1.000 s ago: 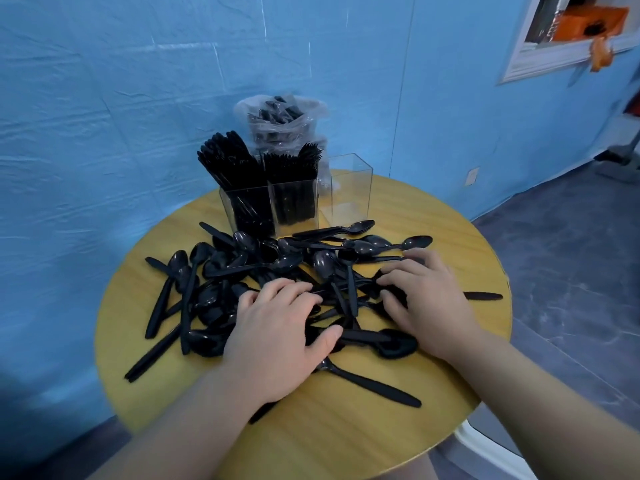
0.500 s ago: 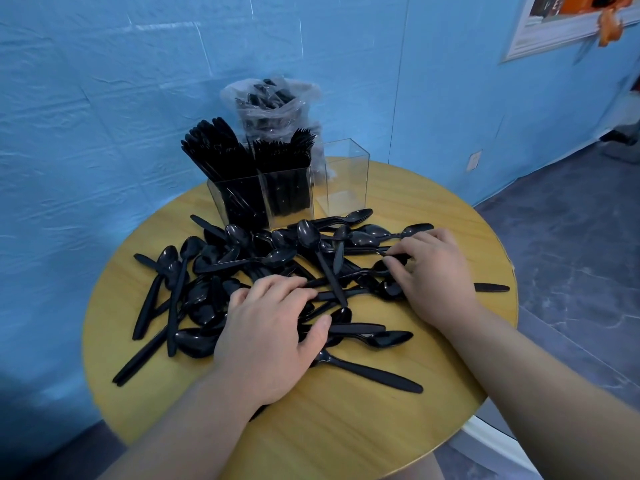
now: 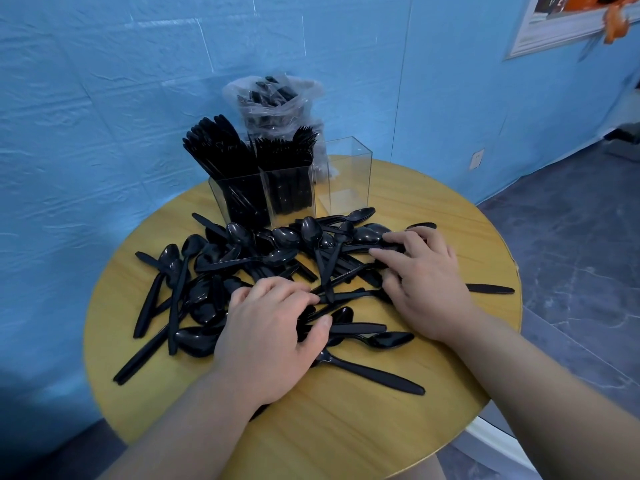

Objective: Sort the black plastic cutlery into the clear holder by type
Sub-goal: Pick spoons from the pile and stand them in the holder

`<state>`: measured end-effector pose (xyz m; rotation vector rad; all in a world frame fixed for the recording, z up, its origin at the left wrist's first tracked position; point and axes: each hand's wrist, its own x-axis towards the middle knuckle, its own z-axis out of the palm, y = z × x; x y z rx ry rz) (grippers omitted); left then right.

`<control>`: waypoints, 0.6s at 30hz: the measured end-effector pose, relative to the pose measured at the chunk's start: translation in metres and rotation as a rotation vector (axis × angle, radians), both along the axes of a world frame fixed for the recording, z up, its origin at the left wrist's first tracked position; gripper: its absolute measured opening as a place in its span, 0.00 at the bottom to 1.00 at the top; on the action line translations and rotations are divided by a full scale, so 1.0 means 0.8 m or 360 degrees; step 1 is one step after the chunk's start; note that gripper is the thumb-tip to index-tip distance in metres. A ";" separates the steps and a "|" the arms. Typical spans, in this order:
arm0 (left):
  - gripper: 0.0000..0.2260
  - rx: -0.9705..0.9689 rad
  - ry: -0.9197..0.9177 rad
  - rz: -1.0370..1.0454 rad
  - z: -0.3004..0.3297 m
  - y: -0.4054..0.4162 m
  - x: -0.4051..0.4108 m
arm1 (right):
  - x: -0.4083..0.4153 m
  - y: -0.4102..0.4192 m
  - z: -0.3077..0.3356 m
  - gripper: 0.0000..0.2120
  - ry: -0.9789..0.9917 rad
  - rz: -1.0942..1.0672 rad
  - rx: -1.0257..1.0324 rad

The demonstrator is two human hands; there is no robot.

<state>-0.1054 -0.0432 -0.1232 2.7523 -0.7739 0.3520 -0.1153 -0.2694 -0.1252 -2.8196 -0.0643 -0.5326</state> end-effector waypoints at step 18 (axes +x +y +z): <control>0.17 -0.0275 -0.0277 0.0061 0.012 0.006 0.004 | -0.010 0.018 0.030 0.20 0.0192 0.0122 0.0232</control>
